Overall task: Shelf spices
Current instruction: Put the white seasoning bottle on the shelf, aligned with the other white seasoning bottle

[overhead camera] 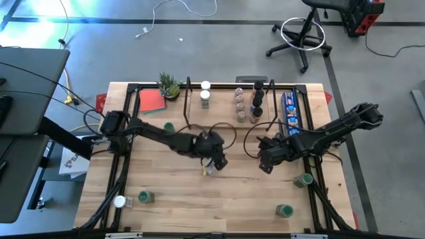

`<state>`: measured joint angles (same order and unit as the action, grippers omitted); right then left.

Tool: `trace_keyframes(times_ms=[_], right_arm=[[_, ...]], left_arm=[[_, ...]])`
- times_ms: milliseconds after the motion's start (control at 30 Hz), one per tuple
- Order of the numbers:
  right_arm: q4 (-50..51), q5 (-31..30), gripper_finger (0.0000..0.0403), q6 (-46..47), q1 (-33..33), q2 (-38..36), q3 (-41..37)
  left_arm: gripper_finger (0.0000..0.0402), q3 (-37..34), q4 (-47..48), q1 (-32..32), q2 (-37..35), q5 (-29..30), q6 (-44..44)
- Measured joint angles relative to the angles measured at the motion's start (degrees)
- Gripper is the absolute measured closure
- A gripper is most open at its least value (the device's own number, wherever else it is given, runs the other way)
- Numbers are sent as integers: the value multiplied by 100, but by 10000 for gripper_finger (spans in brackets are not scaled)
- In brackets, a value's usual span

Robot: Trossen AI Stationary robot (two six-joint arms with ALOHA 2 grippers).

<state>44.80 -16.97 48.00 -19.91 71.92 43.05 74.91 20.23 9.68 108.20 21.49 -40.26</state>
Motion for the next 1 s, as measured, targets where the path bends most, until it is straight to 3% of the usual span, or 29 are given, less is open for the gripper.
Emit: trace_keyframes(times_ms=[133,300,500,700,1000], right_arm=[[-145,-59,128,-1,1,8,0],[-359,-265,128,-2,1,8,0],[-473,-381,128,45,1,11,0],[-523,-515,128,167,1,11,-4],[-354,-444,128,108,-1,11,-7]], left_arm=[[161,513,946,-398,0,-572,140],[161,854,1302,-862,76,-1648,131],[161,1307,1856,-1016,436,-1795,36],[160,1914,3082,-877,1113,-1798,-17],[119,2123,3213,-820,1581,-1875,-701]])
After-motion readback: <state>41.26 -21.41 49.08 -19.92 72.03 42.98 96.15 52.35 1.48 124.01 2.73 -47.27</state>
